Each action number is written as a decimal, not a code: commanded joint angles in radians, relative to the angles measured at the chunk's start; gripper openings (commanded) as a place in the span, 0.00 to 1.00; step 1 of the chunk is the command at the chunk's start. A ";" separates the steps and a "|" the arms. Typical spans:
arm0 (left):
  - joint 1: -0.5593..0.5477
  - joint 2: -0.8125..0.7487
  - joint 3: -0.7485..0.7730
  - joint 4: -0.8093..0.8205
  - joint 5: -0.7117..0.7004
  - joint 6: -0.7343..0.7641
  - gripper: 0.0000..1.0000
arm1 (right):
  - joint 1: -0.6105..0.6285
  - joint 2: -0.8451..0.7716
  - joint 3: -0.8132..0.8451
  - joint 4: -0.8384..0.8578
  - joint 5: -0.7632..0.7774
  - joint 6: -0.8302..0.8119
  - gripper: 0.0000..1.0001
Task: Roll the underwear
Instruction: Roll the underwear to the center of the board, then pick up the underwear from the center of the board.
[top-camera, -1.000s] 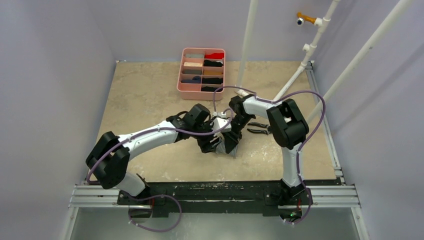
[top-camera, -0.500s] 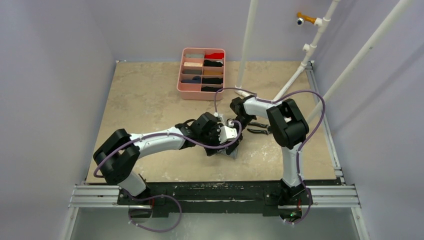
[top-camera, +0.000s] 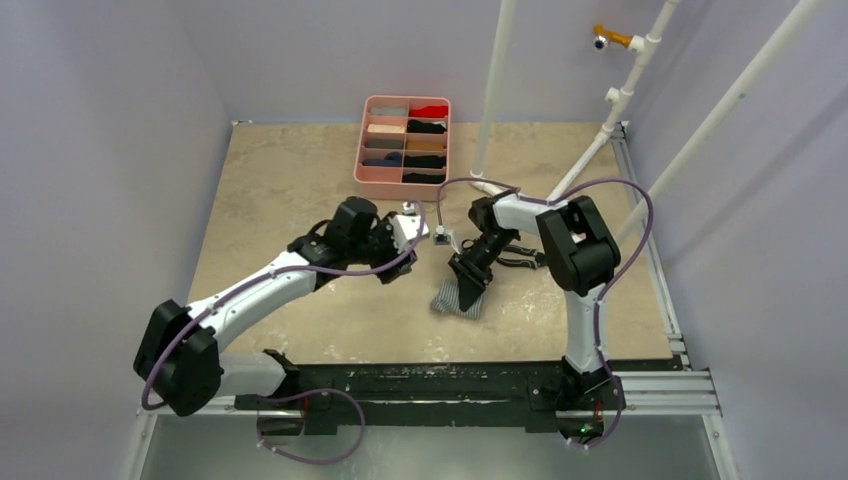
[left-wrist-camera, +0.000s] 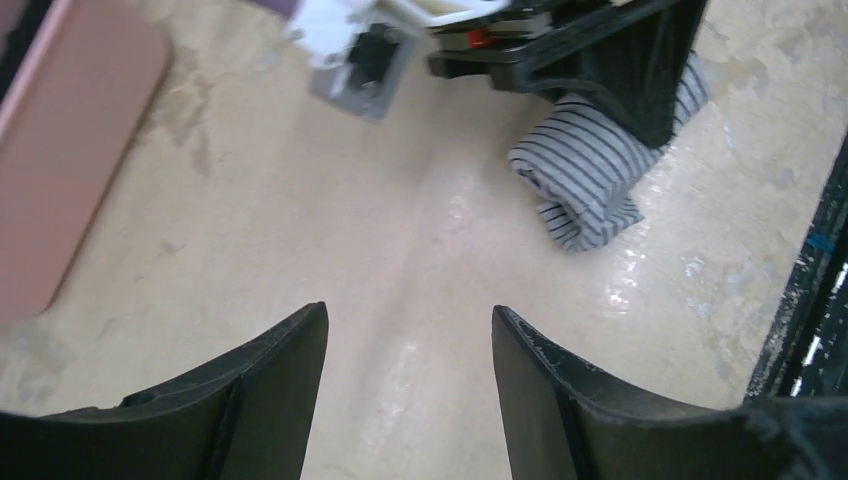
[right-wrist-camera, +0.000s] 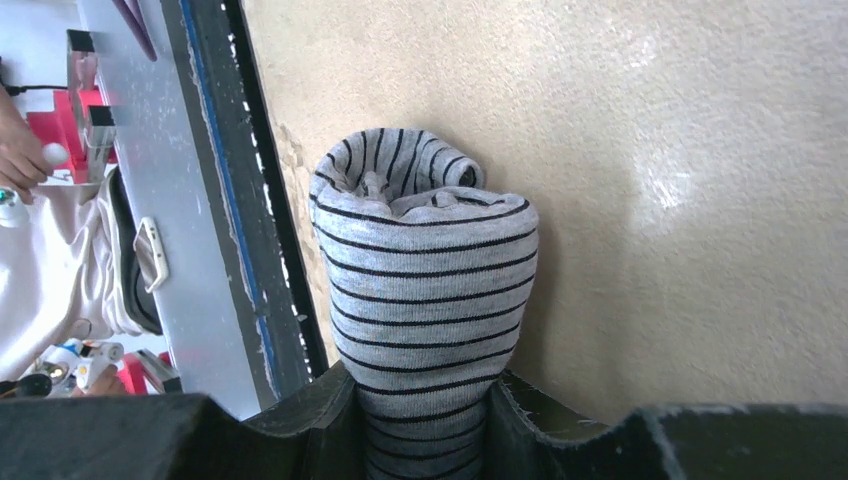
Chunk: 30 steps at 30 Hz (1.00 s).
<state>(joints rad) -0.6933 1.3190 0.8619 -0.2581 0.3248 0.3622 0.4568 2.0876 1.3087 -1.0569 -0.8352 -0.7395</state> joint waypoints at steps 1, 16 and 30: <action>0.112 -0.086 0.042 -0.070 0.066 -0.024 0.60 | -0.018 -0.018 -0.002 0.059 0.124 -0.080 0.00; 0.382 0.177 0.415 -0.252 0.013 -0.074 0.59 | -0.018 -0.201 0.054 -0.029 0.034 -0.039 0.00; 0.383 0.637 0.978 -0.450 0.039 0.067 0.60 | -0.019 -0.290 0.008 0.022 0.009 0.010 0.00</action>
<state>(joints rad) -0.3096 1.8843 1.7111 -0.6315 0.3294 0.3576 0.4438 1.8694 1.3315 -1.0546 -0.7811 -0.7513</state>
